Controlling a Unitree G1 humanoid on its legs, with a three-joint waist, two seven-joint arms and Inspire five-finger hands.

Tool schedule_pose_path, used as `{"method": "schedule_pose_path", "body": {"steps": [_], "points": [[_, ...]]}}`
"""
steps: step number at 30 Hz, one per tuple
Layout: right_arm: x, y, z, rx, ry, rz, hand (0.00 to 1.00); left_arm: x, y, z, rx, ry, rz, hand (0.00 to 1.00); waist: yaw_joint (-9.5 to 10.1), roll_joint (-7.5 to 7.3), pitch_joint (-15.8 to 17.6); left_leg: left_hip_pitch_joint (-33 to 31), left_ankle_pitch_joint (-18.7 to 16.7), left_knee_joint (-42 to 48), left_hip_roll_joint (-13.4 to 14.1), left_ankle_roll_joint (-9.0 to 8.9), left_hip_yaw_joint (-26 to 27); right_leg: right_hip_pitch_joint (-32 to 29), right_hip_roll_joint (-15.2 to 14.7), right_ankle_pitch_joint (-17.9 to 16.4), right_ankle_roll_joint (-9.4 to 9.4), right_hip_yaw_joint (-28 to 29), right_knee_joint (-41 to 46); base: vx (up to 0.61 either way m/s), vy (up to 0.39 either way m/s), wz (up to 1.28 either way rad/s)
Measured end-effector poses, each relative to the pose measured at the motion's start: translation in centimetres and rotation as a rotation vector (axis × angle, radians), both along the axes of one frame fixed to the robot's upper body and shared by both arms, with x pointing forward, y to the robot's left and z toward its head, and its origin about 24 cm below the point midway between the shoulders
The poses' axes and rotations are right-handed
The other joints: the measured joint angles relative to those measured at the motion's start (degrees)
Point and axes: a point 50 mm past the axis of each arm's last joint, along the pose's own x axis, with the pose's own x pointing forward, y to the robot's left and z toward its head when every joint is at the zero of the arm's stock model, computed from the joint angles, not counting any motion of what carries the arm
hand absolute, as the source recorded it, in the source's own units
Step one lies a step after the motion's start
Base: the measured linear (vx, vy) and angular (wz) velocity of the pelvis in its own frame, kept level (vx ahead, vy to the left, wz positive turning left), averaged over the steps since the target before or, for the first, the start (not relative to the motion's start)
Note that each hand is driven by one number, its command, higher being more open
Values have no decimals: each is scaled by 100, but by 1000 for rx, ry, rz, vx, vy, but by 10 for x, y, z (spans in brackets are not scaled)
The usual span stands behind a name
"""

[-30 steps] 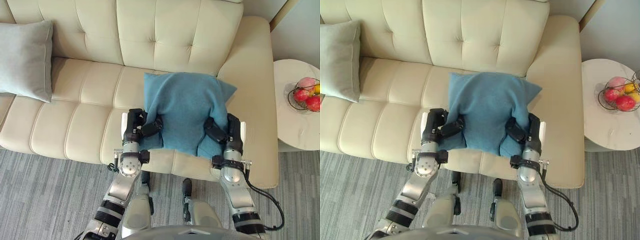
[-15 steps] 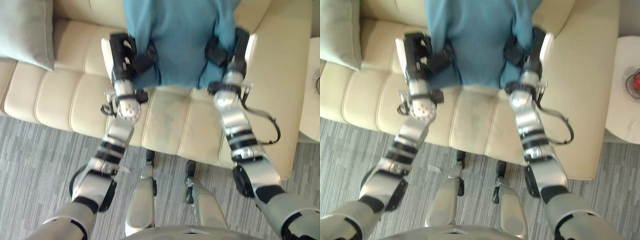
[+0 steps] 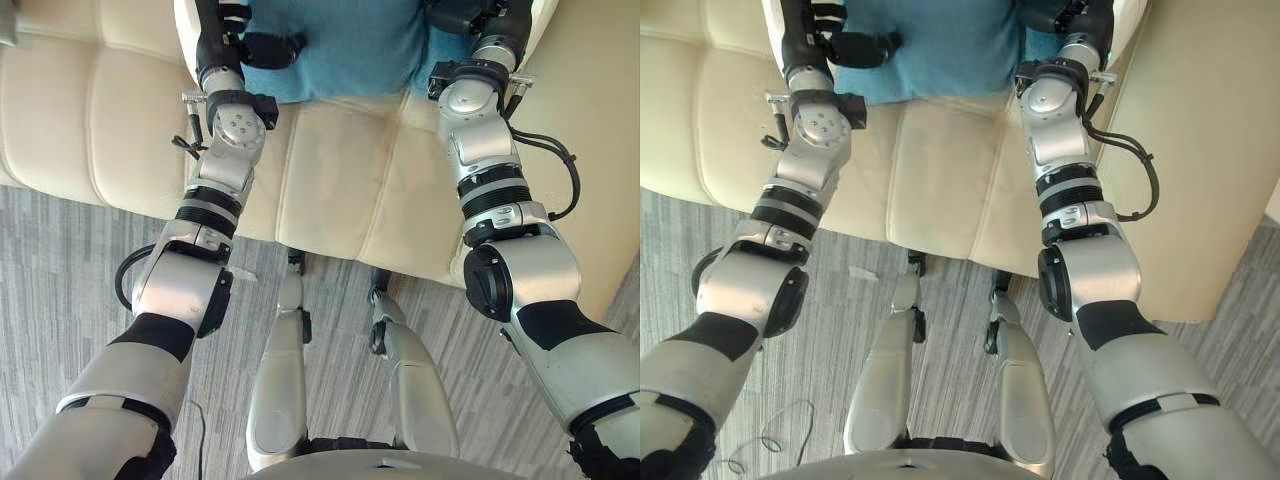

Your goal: Pick up cushions and gather them together orderly.

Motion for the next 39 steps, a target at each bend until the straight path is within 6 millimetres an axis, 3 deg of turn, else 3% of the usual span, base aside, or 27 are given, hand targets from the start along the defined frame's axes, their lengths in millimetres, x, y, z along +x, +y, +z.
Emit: {"method": "schedule_pose_path", "body": {"steps": [5, 8, 10, 12, 13, 14, 16, 21, 28, 30, 34, 36, 37, 39], "points": [[-5, -5, -22, -28, -3, 23, 100, 0, 2, -1, -19, 2, -13, 100, 15, -1, 0, 1, 81, 0, 11, -119, 15, -34, -15, -4, -5, 2, 91, 27, 12, 1], [-10, -11, -61, -62, 47, 48, 100, -5, 7, -22, -40, 13, -26, 100, 18, -1, 0, 60, 81, 0, 50, -120, 26, -41, 6, -38, -43, 7, 204, 38, 23, -6], [-13, -14, -74, -64, 66, 52, 100, -7, 9, -31, -43, 27, -29, 100, 18, -1, 0, 95, 81, 0, 60, -120, 28, -41, 9, -66, -64, 9, 267, 8, 6, -2], [-22, -25, -106, -72, 123, 43, 100, -11, 15, -51, -35, 59, -20, 100, 28, -10, -5, 226, 38, -1, 73, -140, 36, -43, -6, -214, -81, 15, 541, 14, -2, -2], [-25, -29, -116, -76, 146, 38, 100, -13, 17, -58, -34, 71, -14, 100, 39, -10, -5, 294, -87, -2, 94, -119, 50, -42, 3, -264, -83, 18, 642, 31, -9, -14], [-33, -36, -139, -70, 195, 28, 100, -16, 23, -75, -38, 107, -2, 100, 64, -35, -19, 416, -297, -3, 110, 32, 123, -61, -5, -376, -65, 65, 881, 44, -17, -14], [-45, -48, -160, -44, 235, 9, 100, -20, 29, -92, -47, 147, 12, 100, 66, -62, -33, 484, -302, -3, 55, 40, 177, -106, -75, -472, -45, 120, 1093, 51, -30, -6], [-68, -71, -171, -5, 216, -26, 100, -34, 43, -108, -94, 157, 35, 100, 78, -67, -36, 713, -246, -2, -33, 118, 211, -74, -198, -716, -46, 149, 1518, 43, -79, 5], [-90, -76, -184, 32, 207, -8, 100, -53, 38, -115, -141, 100, -11, 100, 107, -80, -159, 988, -309, -3, -25, 176, 233, 169, -195, -809, -60, 146, 1572, 6, -101, 0], [-104, -77, -199, 65, 228, -14, 100, -64, 32, -133, -200, 122, -40, 100, 104, -84, -161, 1206, -332, -1, -48, 210, 261, 400, -219, -850, -31, 143, 1551, 35, -75, 1], [-138, -74, -245, 160, 343, 22, 100, -104, 21, -204, -338, 302, -61, 100, 92, -101, -635, 1518, -506, -1, -91, 261, 277, 813, -254, -927, -23, 62, 1386, 83, -67, 6], [-164, -71, -278, 204, 460, 49, 100, -141, 20, -258, -412, 479, -46, 100, 81, -149, -897, 1913, -719, -2, -128, 286, 311, 1289, -302, -1013, 12, 17, 1255, 104, -32, 7], [-164, -71, -278, 204, 460, 49, 100, -141, 20, -258, -412, 479, -46, 100, 81, -149, -897, 1913, -719, -2, -128, 286, 311, 1289, -302, -1013, 12, 17, 1255, 127, -7, 13], [-194, -64, -309, 230, 585, 90, 100, -183, 24, -301, -481, 639, -10, 100, 64, -220, -1199, 2304, -831, -2, -175, 342, 356, 1745, -361, -1115, 61, -25, 1144, 121, 7, 10]]}}
